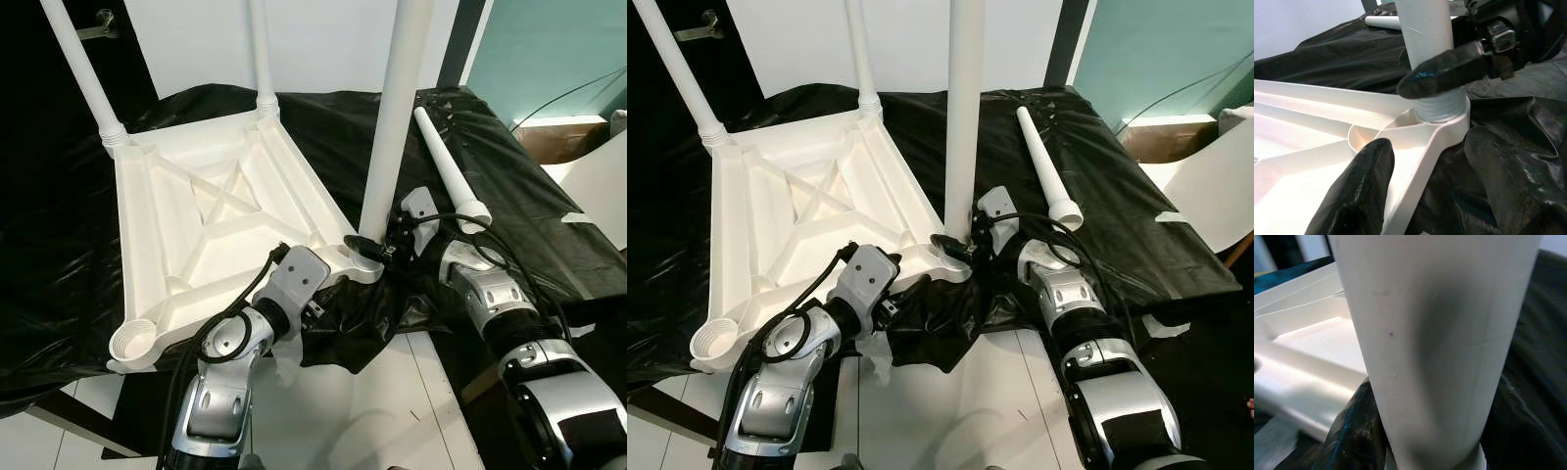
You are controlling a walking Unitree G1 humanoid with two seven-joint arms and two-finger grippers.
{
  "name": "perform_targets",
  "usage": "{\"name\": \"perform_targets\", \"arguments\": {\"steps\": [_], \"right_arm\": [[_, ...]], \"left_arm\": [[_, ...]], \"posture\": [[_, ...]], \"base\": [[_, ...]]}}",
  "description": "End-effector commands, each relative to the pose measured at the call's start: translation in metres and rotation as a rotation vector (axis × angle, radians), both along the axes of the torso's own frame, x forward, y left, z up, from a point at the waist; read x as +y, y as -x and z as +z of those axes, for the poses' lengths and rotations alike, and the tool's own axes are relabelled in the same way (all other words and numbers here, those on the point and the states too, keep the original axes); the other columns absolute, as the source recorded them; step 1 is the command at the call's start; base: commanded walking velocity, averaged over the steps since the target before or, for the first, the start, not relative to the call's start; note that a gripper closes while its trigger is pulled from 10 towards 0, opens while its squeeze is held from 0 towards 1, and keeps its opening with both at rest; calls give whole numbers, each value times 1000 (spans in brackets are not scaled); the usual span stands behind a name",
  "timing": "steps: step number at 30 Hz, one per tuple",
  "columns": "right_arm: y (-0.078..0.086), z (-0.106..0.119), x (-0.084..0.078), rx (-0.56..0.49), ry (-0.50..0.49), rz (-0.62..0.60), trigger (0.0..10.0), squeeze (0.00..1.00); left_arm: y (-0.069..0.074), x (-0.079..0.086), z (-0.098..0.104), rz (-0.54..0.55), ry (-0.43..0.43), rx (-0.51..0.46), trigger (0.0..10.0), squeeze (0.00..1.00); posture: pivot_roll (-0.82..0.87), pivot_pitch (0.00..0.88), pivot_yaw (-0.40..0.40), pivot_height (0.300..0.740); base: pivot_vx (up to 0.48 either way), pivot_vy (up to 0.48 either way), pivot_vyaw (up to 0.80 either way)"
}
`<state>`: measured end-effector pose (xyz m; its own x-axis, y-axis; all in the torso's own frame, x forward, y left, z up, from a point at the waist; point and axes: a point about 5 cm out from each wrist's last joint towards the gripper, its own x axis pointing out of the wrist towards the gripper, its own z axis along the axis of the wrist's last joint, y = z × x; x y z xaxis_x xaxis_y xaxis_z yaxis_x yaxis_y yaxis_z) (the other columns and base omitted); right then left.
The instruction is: Building children table
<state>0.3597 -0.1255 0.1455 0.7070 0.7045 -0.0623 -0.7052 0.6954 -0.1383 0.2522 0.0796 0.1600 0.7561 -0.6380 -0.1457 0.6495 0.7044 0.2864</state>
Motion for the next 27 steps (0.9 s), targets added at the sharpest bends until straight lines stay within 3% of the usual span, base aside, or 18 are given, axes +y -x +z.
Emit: {"name": "perform_targets", "arguments": {"steps": [1, 5, 7, 8, 14, 16, 19, 23, 24, 25, 27], "right_arm": [[2, -21, -6, 68, 4, -141, 0, 0], [2, -23, -5, 80, -11, -172, 0, 0], [6, -28, 5, 110, -78, -283, 0, 0], [6, -28, 5, 110, -78, -283, 0, 0], [15, -34, 33, 166, -181, -578, 0, 0], [17, -37, 46, 203, -212, -594, 0, 0], [19, -33, 53, 183, -229, -554, 0, 0], [20, -29, 48, 150, -223, -545, 0, 0], [19, -28, 45, 133, -220, -541, 4078, 0], [19, -26, 41, 124, -223, -555, 10000, 0], [19, -24, 38, 120, -227, -557, 10000, 0]], "left_arm": [[-7, 6, -1, 183, 6, -50, 10000, 0], [-7, 6, -1, 182, 7, -49, 10000, 0], [-6, 6, -2, 174, 2, -49, 10000, 0], [-6, 6, -2, 174, 2, -49, 10000, 0], [-7, 9, 1, 179, -6, -57, 10000, 0], [-8, 12, -1, 190, -10, -53, 10000, 0], [-9, 12, -1, 193, -8, -52, 10000, 0], [-10, 11, 1, 188, -9, -61, 10000, 0], [-11, 13, 1, 190, -10, -64, 10000, 0], [-12, 15, 2, 197, -13, -71, 10000, 0], [-13, 16, 2, 202, -12, -72, 10000, 0]], "posture": [[35, 10, -37, 740], [35, 10, -37, 740], [30, 13, -31, 740], [30, 13, -31, 740], [39, 13, -24, 740], [30, 17, -13, 740], [26, 17, -7, 740], [30, 4, -8, 740], [29, 1, -5, 740], [32, 0, -5, 740], [32, 0, -5, 740]], "base": [[0, 0, 0], [0, 0, 0], [0, 0, 0], [0, 0, 0], [0, 0, 0], [0, 0, 0], [0, 0, 0], [0, 0, 0], [0, 0, 0], [0, 0, 0], [0, 0, 0]]}}
